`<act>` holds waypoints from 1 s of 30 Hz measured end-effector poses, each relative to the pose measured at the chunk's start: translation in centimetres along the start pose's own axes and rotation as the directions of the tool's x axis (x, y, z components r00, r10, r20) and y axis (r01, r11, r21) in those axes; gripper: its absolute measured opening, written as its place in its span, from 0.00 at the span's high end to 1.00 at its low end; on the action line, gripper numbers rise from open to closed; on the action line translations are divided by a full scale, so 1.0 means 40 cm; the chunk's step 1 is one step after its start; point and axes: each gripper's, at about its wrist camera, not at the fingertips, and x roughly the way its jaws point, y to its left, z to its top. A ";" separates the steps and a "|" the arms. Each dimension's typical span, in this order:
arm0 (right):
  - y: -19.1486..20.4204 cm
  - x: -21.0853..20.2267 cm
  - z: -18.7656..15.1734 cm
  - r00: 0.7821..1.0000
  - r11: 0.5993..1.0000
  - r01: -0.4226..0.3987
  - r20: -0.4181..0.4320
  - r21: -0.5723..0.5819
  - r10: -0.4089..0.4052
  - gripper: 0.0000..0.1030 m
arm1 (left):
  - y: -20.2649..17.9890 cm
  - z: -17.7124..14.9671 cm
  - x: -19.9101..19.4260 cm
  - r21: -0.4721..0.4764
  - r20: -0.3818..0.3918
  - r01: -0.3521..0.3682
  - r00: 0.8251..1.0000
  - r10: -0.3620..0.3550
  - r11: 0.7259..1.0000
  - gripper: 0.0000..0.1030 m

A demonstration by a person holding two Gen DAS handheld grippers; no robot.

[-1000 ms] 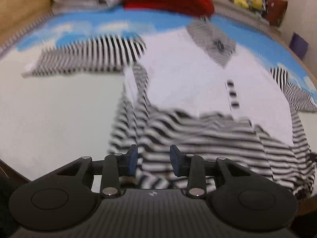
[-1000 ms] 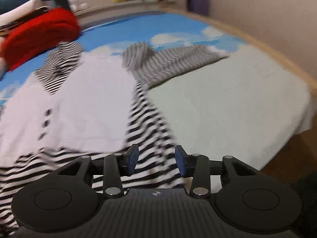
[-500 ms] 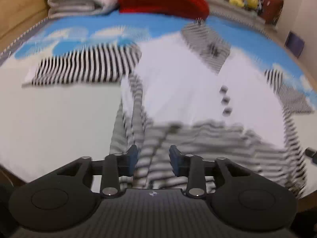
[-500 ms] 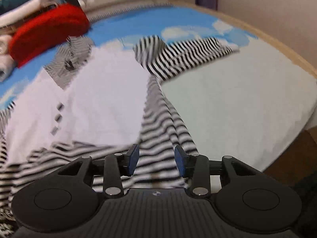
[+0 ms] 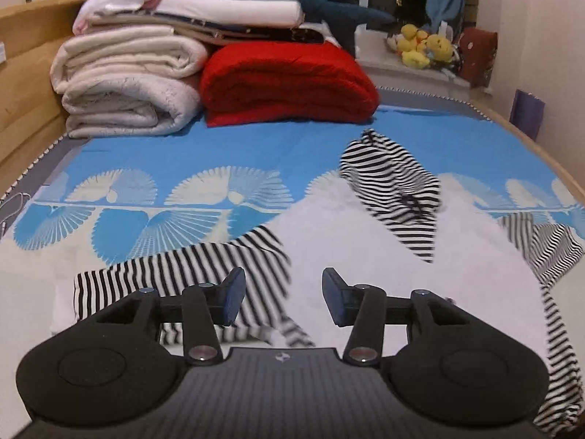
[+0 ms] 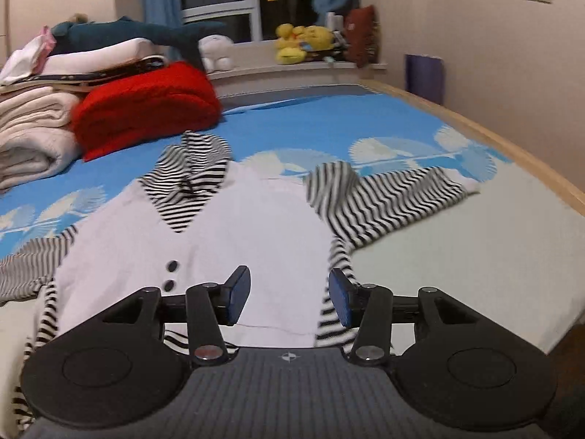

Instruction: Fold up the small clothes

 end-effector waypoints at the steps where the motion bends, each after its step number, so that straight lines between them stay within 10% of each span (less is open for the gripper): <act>1: 0.004 -0.006 0.026 1.000 1.000 -0.015 0.007 -0.002 0.015 0.52 | 0.035 0.008 0.030 -0.014 -0.010 -0.002 1.000 0.001 1.000 0.51; 6: 0.091 0.003 0.180 0.994 0.982 -0.104 0.020 -0.157 0.108 0.48 | 0.221 -0.037 0.179 -0.134 -0.184 -0.163 0.973 0.137 0.977 0.73; 13: 0.216 0.117 0.357 0.964 0.925 -0.252 0.011 -0.285 0.266 0.47 | 0.411 -0.061 0.227 -0.362 -0.260 -0.218 0.957 0.126 0.906 0.73; 26: 0.239 0.302 0.331 0.964 0.931 -0.264 -0.088 -0.252 0.250 0.49 | 0.690 -0.172 0.286 -0.674 -0.401 -0.380 0.908 0.118 0.633 0.63; 30: 0.212 0.351 0.328 0.965 0.947 -0.244 -0.147 -0.210 0.216 0.49 | 0.708 -0.182 0.299 -0.701 -0.418 -0.396 0.902 0.108 0.594 0.62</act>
